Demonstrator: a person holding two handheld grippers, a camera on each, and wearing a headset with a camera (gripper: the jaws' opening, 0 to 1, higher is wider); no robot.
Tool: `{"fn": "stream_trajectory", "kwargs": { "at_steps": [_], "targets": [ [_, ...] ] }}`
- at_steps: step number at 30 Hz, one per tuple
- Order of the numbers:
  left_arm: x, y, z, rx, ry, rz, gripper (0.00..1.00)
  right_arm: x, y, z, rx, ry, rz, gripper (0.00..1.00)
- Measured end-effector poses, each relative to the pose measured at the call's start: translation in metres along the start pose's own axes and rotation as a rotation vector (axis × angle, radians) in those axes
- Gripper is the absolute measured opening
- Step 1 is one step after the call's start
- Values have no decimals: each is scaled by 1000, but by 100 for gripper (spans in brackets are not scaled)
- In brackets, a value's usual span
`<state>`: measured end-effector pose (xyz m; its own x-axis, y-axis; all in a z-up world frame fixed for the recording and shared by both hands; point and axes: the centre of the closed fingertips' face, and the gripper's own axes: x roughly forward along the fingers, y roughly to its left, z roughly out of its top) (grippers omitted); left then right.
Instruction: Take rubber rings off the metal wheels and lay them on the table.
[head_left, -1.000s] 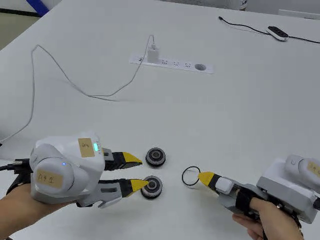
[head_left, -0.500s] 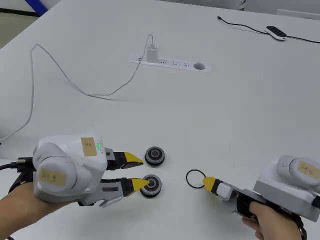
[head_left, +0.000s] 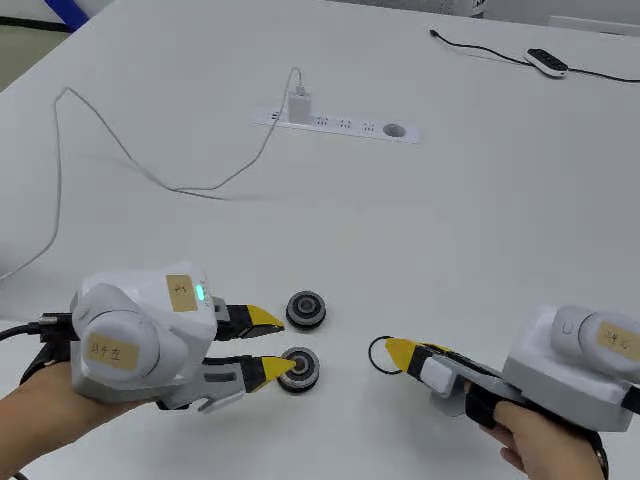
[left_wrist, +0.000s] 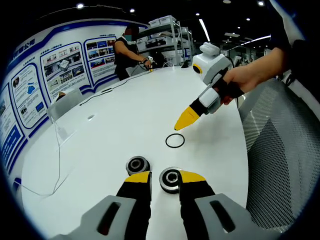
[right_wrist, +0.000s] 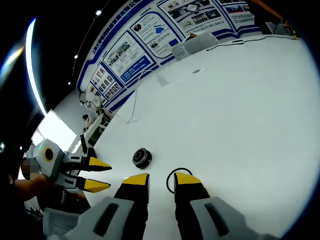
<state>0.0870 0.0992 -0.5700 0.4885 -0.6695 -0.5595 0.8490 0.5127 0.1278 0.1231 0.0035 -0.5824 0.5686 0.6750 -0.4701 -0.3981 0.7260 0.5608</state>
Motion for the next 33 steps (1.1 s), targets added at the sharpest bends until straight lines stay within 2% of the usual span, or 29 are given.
{"fn": "stream_trajectory", "kwargs": {
  "at_steps": [6,11,17,25,33],
  "targets": [
    [10,-3,-4,10,18,-26,21,2,17,-1,-19,5,82,23],
    [17,-6,-11,13,43,-44,21,2,25,-10,-34,35,122,24],
    [22,-8,-13,9,49,-60,21,0,35,-11,-23,36,175,24],
    [25,-11,-19,2,73,-75,19,3,38,-18,-9,57,189,24],
    [25,-12,-19,-21,69,-84,16,5,40,-21,9,61,199,24]
  ]
}}
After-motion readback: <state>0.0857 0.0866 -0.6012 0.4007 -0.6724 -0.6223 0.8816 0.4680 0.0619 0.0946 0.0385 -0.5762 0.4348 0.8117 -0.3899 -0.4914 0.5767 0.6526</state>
